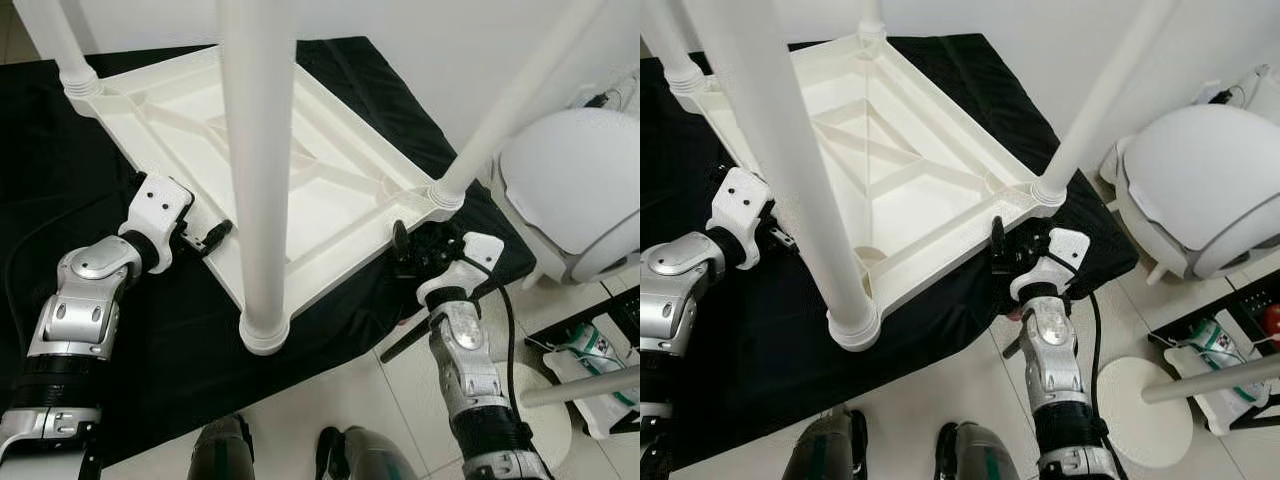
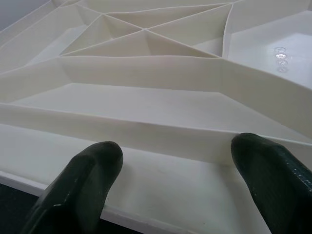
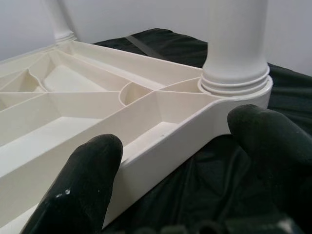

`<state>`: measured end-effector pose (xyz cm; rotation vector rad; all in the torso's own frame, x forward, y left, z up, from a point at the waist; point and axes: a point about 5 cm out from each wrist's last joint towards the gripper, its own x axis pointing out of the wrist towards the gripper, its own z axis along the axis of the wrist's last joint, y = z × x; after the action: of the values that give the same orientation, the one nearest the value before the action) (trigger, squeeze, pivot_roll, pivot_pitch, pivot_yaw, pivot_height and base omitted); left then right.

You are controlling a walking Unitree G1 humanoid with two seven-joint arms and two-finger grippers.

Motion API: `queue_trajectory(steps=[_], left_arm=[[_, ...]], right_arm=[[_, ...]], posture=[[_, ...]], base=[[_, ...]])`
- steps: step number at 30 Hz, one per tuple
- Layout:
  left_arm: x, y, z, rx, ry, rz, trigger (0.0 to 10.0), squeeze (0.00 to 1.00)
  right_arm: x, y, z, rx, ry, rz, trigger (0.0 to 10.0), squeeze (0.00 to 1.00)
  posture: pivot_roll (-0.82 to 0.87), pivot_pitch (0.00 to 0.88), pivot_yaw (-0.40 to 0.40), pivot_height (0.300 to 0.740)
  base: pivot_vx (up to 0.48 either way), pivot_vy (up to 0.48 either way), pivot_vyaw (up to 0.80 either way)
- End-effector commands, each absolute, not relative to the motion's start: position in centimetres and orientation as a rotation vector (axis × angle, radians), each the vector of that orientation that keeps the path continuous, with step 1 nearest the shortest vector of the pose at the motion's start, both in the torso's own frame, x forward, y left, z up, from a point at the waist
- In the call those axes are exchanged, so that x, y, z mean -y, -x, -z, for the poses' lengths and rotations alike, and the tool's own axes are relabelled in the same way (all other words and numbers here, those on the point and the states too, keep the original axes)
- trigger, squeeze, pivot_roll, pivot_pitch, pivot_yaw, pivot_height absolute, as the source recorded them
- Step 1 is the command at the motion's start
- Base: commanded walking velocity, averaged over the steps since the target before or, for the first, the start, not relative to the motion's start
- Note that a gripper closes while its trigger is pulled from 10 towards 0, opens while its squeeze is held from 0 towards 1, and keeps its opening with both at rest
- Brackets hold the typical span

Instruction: Building children table

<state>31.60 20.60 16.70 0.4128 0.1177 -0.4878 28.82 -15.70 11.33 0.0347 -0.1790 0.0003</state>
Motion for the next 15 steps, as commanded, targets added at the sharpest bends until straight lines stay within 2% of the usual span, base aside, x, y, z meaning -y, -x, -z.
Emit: queue_trajectory(steps=[1,15], left_arm=[[-22.2,-32.4,-17.0,-0.099,-0.438,0.241,10.0,0.00],[-22.5,-33.5,-16.6,-0.160,-0.569,0.191,10.0,0.00]], right_arm=[[15.8,-27.8,-10.3,0.127,-0.026,0.007,10.0,0.00],[16.5,-26.0,-10.4,0.079,-0.033,0.099,10.0,0.00]], posture=[[0.04,0.097,-0.069,0.740],[0.02,0.080,-0.062,0.740]], base=[[0.000,0.000,0.00],[0.000,0.000,0.00]])
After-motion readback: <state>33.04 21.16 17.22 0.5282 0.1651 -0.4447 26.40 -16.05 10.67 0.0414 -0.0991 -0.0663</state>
